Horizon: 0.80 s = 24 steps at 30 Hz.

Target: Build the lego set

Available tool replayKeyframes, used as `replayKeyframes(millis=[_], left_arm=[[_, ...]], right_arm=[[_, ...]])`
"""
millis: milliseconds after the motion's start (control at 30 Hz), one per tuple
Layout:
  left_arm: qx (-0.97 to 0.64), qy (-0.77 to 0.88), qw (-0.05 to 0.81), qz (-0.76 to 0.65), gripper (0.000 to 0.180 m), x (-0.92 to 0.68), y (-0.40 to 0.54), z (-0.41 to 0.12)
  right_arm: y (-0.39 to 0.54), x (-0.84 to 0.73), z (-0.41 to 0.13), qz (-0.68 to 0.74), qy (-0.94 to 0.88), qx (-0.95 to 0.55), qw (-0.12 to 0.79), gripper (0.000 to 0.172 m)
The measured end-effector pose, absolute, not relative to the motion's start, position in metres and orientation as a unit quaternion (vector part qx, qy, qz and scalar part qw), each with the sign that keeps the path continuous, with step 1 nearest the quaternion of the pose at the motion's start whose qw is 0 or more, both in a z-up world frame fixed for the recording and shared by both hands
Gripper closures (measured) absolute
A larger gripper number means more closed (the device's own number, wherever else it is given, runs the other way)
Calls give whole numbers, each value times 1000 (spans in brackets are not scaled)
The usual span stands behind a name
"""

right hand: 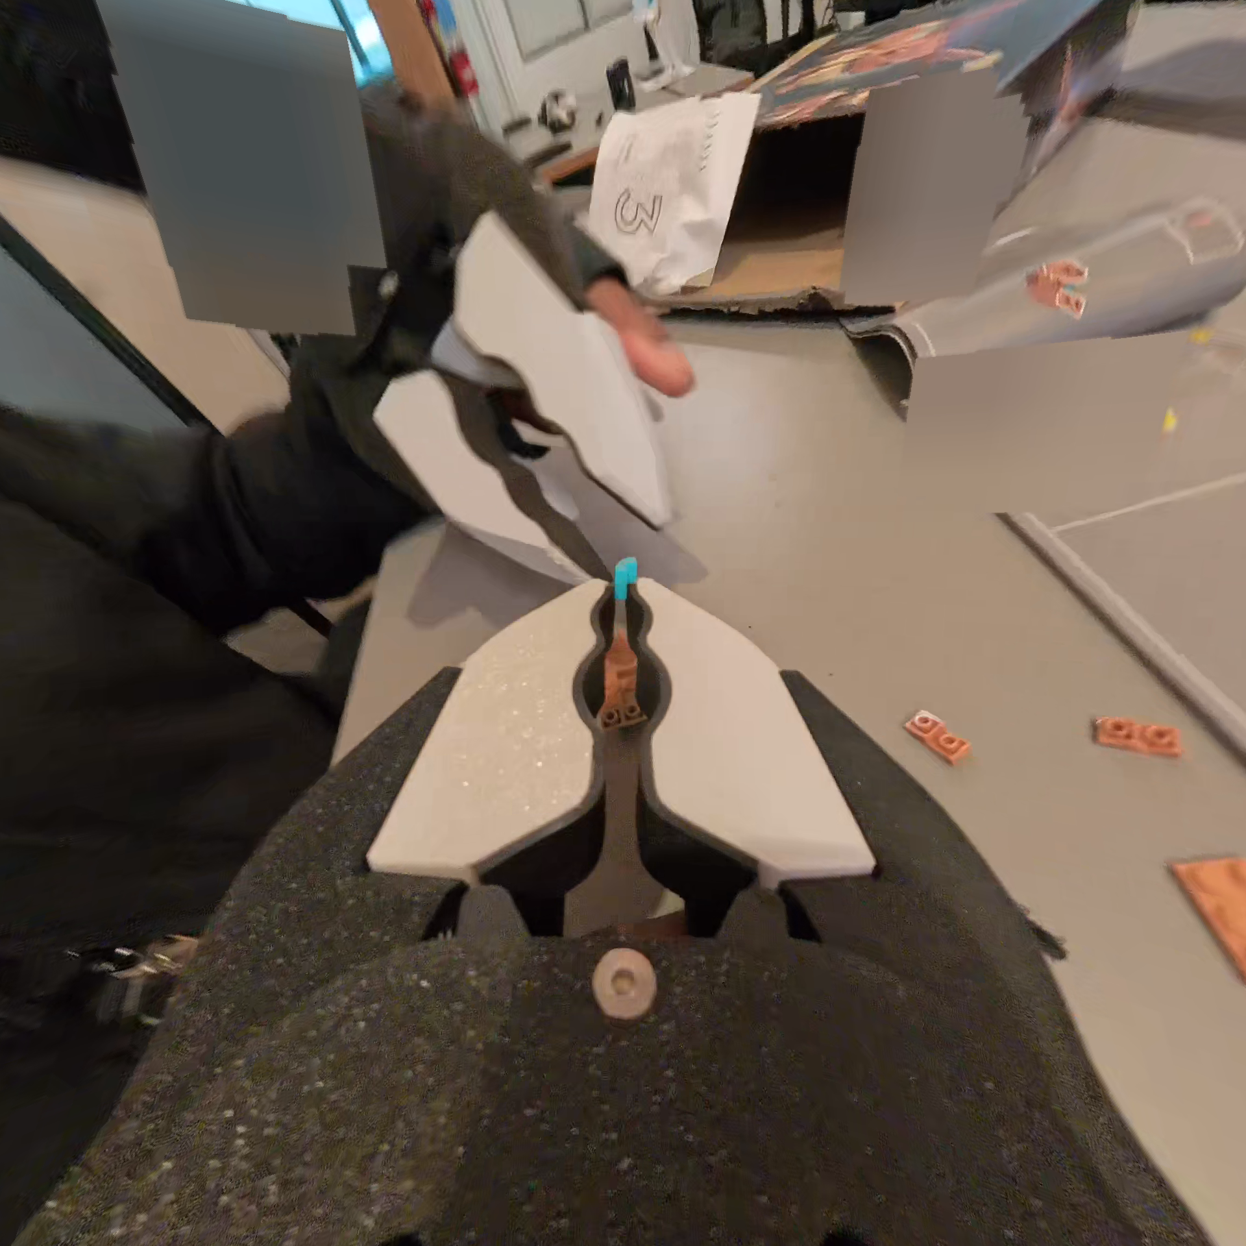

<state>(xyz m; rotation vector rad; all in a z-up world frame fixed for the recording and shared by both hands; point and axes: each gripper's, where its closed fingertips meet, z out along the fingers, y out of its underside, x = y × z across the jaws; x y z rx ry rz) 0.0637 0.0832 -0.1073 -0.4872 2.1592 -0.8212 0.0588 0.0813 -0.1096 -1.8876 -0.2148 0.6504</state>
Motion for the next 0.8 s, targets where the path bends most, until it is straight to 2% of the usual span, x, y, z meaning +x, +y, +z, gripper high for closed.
replayKeyframes(millis=[100, 233, 600, 733, 800], left_arm=[[-174, 807, 470, -312, 162, 64, 86, -97], [-158, 799, 505, -286, 162, 66, 88, -101], [-141, 813, 495, -274, 172, 67, 83, -110], [-173, 828, 443, -299, 173, 63, 89, -116], [-191, 838, 408, -308, 173, 60, 93, -123]], right_arm=[[82, 63, -106, 327, -42, -780, 532, 169], [82, 62, -105, 348, -26, -775, 528, 169], [81, 57, -108, 343, -49, -782, 517, 169], [77, 65, -131, 214, -130, -836, 489, 147], [74, 63, -141, 169, -172, -851, 468, 144]])
